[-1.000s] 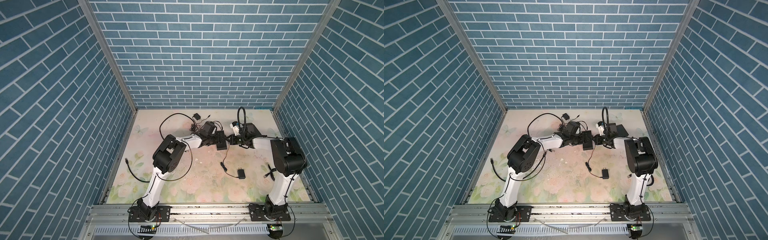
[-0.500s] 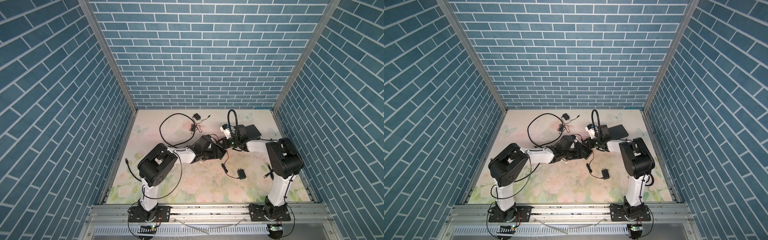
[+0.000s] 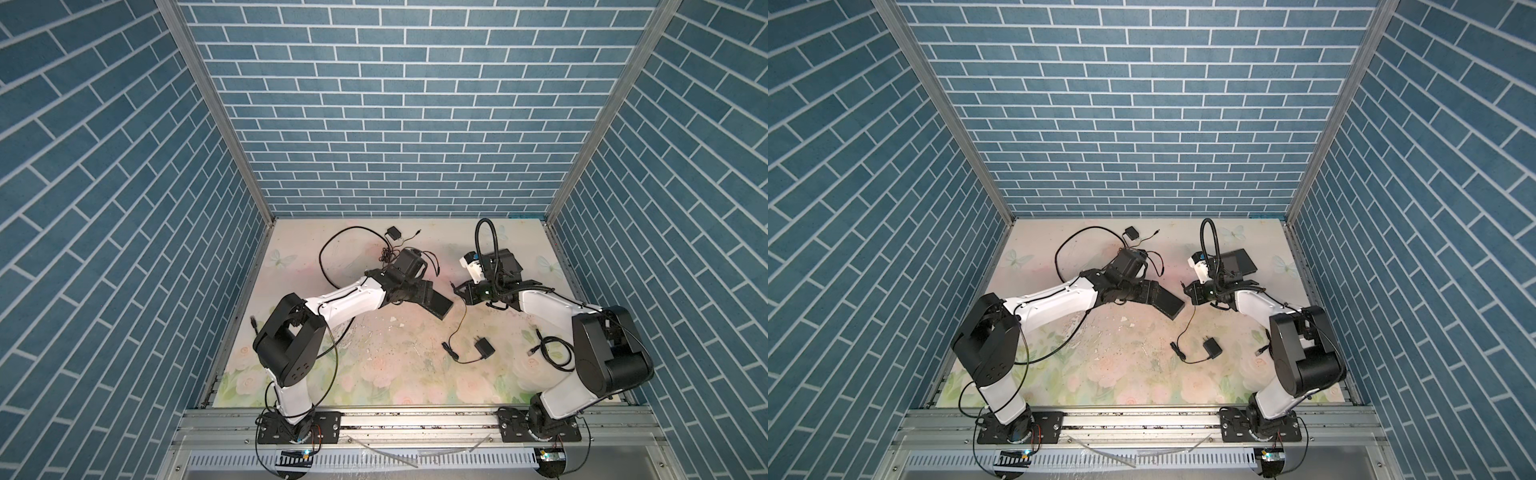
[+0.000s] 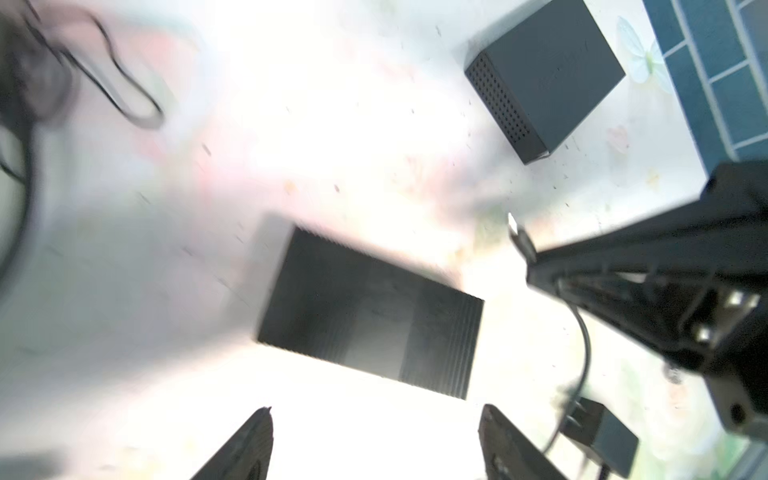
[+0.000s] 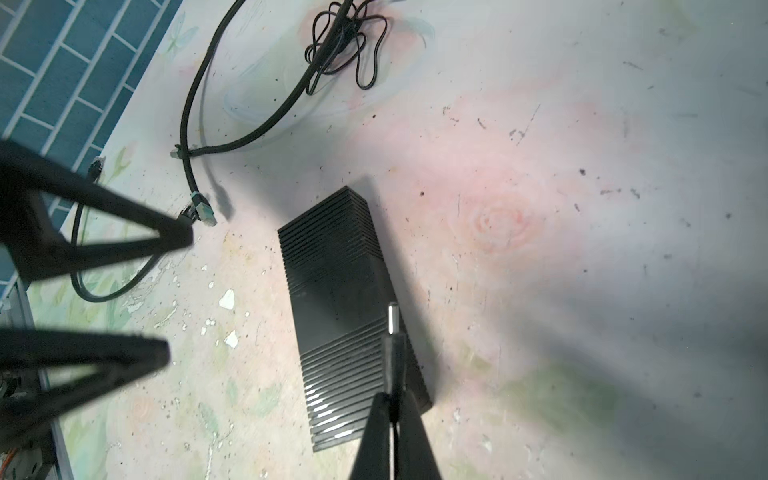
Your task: Insert the plug into the switch port
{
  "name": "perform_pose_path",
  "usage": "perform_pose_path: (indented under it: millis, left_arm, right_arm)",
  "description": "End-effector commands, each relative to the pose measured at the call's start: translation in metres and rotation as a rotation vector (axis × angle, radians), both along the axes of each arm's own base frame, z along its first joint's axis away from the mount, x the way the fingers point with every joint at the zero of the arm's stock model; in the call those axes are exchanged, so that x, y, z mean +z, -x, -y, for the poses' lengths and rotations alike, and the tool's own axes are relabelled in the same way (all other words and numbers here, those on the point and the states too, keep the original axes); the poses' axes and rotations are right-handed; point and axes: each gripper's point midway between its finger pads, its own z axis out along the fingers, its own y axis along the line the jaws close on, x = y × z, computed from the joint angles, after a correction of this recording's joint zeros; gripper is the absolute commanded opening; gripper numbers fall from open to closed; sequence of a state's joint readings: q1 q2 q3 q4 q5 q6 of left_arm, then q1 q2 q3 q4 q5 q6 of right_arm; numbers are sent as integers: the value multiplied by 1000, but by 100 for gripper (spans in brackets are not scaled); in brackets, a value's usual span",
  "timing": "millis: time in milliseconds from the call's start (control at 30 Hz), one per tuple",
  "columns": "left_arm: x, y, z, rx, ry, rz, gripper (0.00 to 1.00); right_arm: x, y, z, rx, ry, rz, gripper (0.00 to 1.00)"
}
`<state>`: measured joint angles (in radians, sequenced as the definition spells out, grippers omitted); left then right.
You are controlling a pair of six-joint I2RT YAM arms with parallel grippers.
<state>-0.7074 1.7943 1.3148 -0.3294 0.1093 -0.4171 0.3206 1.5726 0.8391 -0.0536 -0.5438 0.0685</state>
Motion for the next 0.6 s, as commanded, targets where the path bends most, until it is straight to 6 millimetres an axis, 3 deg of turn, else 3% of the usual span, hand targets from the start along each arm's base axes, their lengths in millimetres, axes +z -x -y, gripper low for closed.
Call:
perform_pose_path:
  millis: [0, 200, 333, 567]
  left_arm:
    - [-32, -11, -32, -121, -164, -63, 78]
    - [-53, -35, -22, -216, -127, -105, 76]
    - [-62, -42, -13, -244, -97, -122, 76]
    - [-70, -43, -4, -250, 11, -162, 75]
  right_arm:
    - [-13, 24, 0, 68, 6, -37, 4]
    - [-19, 39, 2, 27, 27, -143, 2]
    - [-19, 60, -3, -18, -74, -132, 3]
    - [-24, 61, -40, 73, -205, -67, 2]
